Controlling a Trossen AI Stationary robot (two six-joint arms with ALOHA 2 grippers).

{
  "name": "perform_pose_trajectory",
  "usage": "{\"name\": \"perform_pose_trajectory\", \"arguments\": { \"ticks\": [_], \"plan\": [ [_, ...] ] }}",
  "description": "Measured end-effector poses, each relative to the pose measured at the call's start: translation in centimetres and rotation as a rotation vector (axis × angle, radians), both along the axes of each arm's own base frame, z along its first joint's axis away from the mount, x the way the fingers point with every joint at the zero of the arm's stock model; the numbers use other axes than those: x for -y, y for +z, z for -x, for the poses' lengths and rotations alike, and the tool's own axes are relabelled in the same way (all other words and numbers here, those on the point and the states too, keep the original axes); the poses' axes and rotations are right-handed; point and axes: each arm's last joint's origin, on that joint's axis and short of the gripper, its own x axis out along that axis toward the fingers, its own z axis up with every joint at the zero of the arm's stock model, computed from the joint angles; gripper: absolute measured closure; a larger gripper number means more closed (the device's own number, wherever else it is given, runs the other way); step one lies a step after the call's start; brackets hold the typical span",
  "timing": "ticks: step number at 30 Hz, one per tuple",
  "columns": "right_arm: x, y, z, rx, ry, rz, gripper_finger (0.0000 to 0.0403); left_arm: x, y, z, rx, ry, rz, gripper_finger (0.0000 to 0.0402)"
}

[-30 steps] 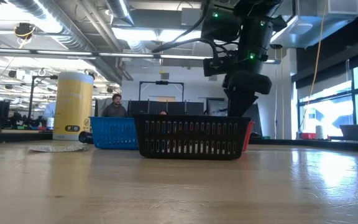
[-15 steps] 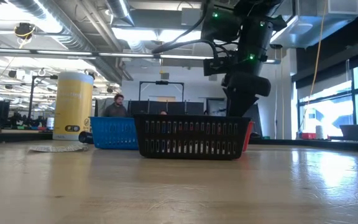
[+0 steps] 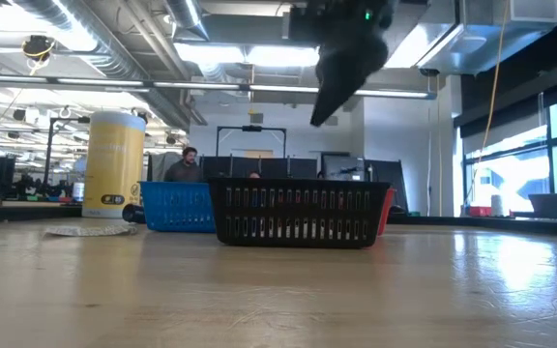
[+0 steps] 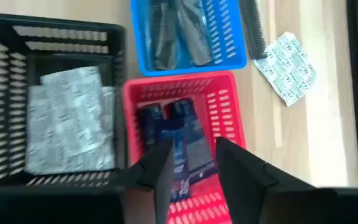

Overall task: Pick & Place Travel size toiletries
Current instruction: Put the white bandage into the black bin

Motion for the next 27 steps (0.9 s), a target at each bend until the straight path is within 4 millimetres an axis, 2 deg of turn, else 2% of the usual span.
{"name": "perform_pose_trajectory", "arguments": {
  "ticks": [6, 14, 22, 27],
  "plan": [
    [-2.2, 2.2, 0.7, -0.056, 0.020, -0.017, 0.0322, 0.0, 0.0, 0.0, 0.000, -0.001, -0.001, 0.0148],
    [-5.5, 2.1, 2.6, -0.189, 0.028, -0.104, 0.0392, -0.1, -0.4, -0.1, -0.041, 0.004, -0.013, 0.0148],
    [-10.1, 2.4, 4.6, -0.196, 0.049, -0.135, 0.0393, -0.2, -0.8, -0.2, -0.086, 0.012, -0.025, 0.0148],
    [-12.8, 3.1, 6.1, -0.157, 0.056, -0.151, 0.0396, -0.2, -1.7, -0.2, -0.173, 0.005, -0.048, 0.0148]
  ]
}}
